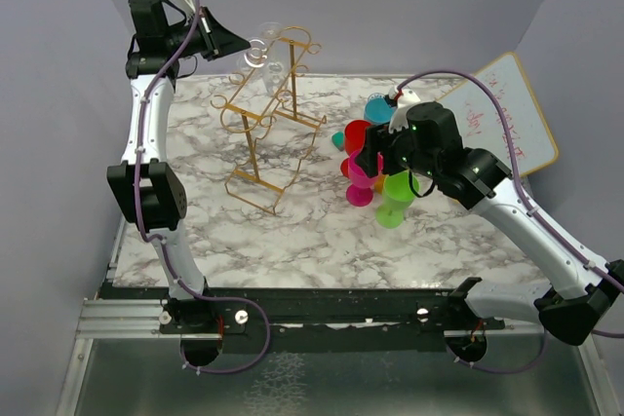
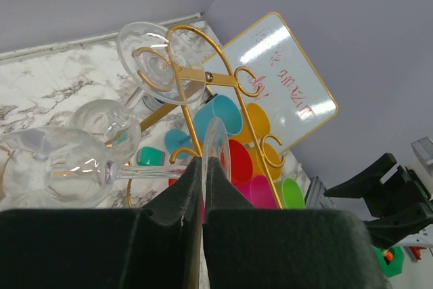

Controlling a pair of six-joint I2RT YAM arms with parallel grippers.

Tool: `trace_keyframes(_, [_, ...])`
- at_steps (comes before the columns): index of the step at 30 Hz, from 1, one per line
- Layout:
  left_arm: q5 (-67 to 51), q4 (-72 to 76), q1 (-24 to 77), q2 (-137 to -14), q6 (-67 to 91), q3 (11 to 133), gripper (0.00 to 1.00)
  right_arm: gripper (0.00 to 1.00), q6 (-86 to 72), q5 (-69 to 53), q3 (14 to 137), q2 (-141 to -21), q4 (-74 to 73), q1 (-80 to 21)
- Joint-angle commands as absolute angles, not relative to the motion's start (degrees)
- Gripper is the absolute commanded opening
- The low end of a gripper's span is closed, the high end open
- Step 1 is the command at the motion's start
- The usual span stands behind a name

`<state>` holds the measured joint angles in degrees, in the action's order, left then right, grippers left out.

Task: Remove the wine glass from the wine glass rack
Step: Pick up the wine glass from the wine rack.

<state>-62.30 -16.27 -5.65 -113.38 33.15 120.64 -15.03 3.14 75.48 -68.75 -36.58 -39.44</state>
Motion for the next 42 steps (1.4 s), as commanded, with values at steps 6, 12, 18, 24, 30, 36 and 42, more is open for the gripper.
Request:
trace_keyframes(6, [-61.2,-16.7,-7.4,-113.8,33.1,123.1,0.00,0.70,-14.6,4.6,76.5,-69.6,-37.7,-39.6])
trace_keyframes(12, [-60.4,-16.4,-8.0,-113.8,33.8,125.4,0.00,0.70,-14.6,4.7,76.5,-69.7,-37.9,-39.6])
trace_keyframes(18, [-60.0,-12.4,-9.4,-113.1,37.0,124.8,0.00,0.70,-14.8,4.7,76.2,-69.6,-37.9,-39.6])
trace_keyframes(24, [-59.7,-11.7,-11.4,-111.5,37.2,124.0,0.00,0.70,-14.6,5.1,76.2,-69.4,-38.1,-39.6])
trace_keyframes(30, [-55.2,-12.5,-12.9,-106.4,34.9,122.4,0.00,0.71,-18.0,5.5,78.1,-70.6,-38.7,-39.6])
trace_keyframes(36, [-52.4,-14.8,-13.2,-97.9,31.0,118.6,0.00,0.71,-22.3,3.7,76.5,-69.4,-32.5,-39.6])
trace_keyframes(42, [-49.4,-11.6,-13.2,-84.6,30.7,108.1,0.00,0.71,-23.6,-2.2,72.7,-66.9,-24.1,-39.6])
